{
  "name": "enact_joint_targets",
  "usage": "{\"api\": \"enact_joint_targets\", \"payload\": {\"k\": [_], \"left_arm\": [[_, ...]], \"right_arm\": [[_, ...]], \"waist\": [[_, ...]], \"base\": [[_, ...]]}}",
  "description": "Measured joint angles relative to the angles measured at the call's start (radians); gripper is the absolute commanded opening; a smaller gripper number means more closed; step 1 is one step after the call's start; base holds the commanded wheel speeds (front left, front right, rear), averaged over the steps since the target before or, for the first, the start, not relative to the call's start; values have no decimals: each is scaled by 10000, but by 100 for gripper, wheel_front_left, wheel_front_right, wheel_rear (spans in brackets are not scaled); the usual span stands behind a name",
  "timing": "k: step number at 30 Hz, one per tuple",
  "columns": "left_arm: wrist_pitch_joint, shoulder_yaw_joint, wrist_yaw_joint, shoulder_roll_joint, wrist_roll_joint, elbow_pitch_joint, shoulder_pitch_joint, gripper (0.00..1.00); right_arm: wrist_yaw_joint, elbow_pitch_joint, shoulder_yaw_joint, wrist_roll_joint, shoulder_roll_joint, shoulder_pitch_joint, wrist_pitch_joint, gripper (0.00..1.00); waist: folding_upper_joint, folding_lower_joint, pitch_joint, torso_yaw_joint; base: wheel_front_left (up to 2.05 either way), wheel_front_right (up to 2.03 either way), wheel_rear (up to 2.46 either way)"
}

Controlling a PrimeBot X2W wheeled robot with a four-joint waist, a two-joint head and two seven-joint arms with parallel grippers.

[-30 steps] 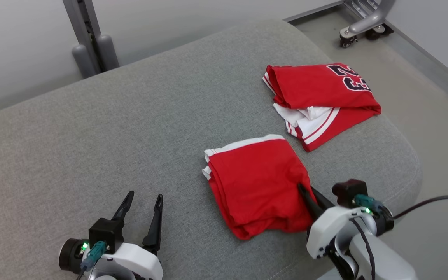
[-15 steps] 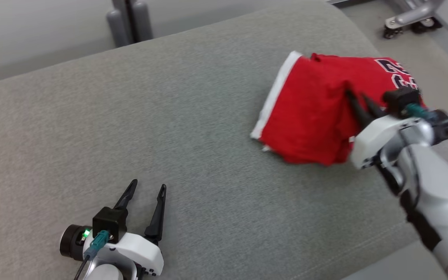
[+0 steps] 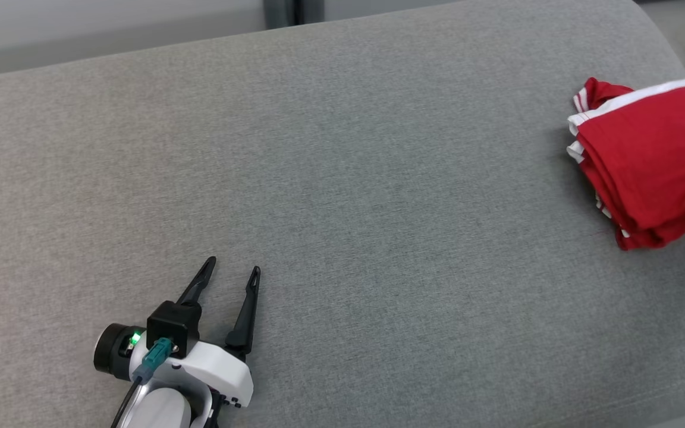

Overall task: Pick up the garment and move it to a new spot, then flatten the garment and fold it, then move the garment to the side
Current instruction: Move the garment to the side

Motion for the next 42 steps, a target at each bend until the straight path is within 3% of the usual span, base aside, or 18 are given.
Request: {"api": "enact_joint_targets", "payload": {"k": [3, 6, 9, 13, 18, 24, 31, 42], "left_arm": [[0, -8, 52, 0, -17, 4, 0, 100], [0, 61, 105, 2, -67, -13, 7, 100], [0, 144, 188, -4, -134, -38, 83, 100], [0, 305, 328, 0, -230, -82, 266, 100], [0, 621, 470, 2, -313, -151, 311, 100], [-2, 938, 629, -4, -495, -224, 547, 100], [0, 1289, 692, 0, -579, -198, 879, 100], [-2, 1599, 907, 2, -773, -263, 1411, 100]], "right_arm": [[0, -8, -1012, -476, -44, 291, 4, 100], [0, -853, -2104, -1137, 96, 650, 0, 100], [-2, -2002, -3145, -1452, 853, 1216, -13, 100], [0, -3522, -3517, -1965, 1960, 2097, -19, 100], [0, -5053, -2932, -2006, 3158, 3099, -21, 100], [0, -6234, -1720, -1636, 3630, 4452, -21, 100], [-2, -6938, -817, -1296, 3753, 5777, -23, 100], [0, -7187, -403, -786, 3801, 6638, -21, 100]], "waist": [[0, 0, -7, 213], [0, 0, -155, 309], [0, 0, -371, 379], [0, 0, -669, 498], [0, 0, -893, 688], [0, 0, -1196, 1024], [0, 0, -1616, 1542], [0, 0, -2400, 2133]], "base": [[0, 0, 0], [0, 0, 0], [0, 0, 0], [0, 0, 0], [0, 0, 0], [0, 0, 0], [0, 0, 0], [0, 0, 0]]}}
